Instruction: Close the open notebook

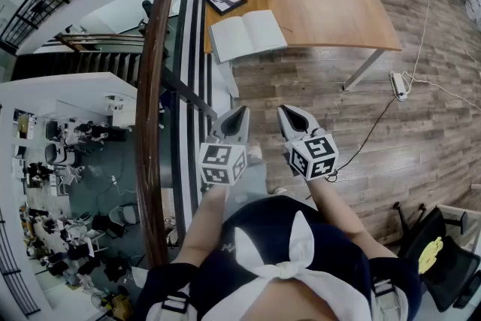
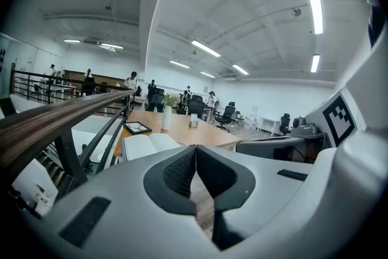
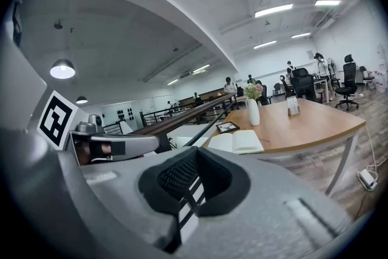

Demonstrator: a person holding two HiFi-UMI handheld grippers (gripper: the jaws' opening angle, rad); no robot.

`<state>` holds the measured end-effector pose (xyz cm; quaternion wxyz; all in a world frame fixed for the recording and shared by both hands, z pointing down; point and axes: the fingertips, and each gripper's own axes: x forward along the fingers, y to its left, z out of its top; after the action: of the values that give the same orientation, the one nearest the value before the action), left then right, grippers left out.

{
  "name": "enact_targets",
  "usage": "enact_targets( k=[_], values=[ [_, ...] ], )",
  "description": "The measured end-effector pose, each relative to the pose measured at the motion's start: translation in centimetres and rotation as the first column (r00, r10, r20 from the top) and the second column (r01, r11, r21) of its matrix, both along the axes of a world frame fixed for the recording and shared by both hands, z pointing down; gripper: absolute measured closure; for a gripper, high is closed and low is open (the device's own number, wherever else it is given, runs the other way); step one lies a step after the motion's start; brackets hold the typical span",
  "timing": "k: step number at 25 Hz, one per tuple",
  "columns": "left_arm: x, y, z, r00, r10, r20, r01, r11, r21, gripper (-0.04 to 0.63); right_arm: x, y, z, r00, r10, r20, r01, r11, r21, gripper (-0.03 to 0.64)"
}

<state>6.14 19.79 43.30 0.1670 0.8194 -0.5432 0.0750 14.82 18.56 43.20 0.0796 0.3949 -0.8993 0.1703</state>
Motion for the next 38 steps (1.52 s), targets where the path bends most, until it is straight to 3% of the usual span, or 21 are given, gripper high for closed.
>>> enact_targets(
  k=[20, 28, 38],
  values=[
    [-7.9, -13.4, 0.8, 0.995, 0.102, -0.005, -0.102, 0.995, -0.008, 0.576, -8.6, -12.8, 1.1, 0.998, 0.061, 0.029, -0.060, 0.998, -0.037, 0.618],
    [-8.4, -15.2, 2.0, 0.990, 0.142, -0.007, -0.142, 0.989, -0.037, 0.576, -9.2, -14.6, 2.5, 0.996, 0.081, 0.036, -0.078, 0.992, -0.098, 0.618],
    [-7.7, -18.6, 3.5, 0.986, 0.165, -0.002, -0.165, 0.984, -0.062, 0.577, -7.1, -18.9, 4.8, 0.991, 0.121, 0.061, -0.109, 0.980, -0.168, 0.598]
  ],
)
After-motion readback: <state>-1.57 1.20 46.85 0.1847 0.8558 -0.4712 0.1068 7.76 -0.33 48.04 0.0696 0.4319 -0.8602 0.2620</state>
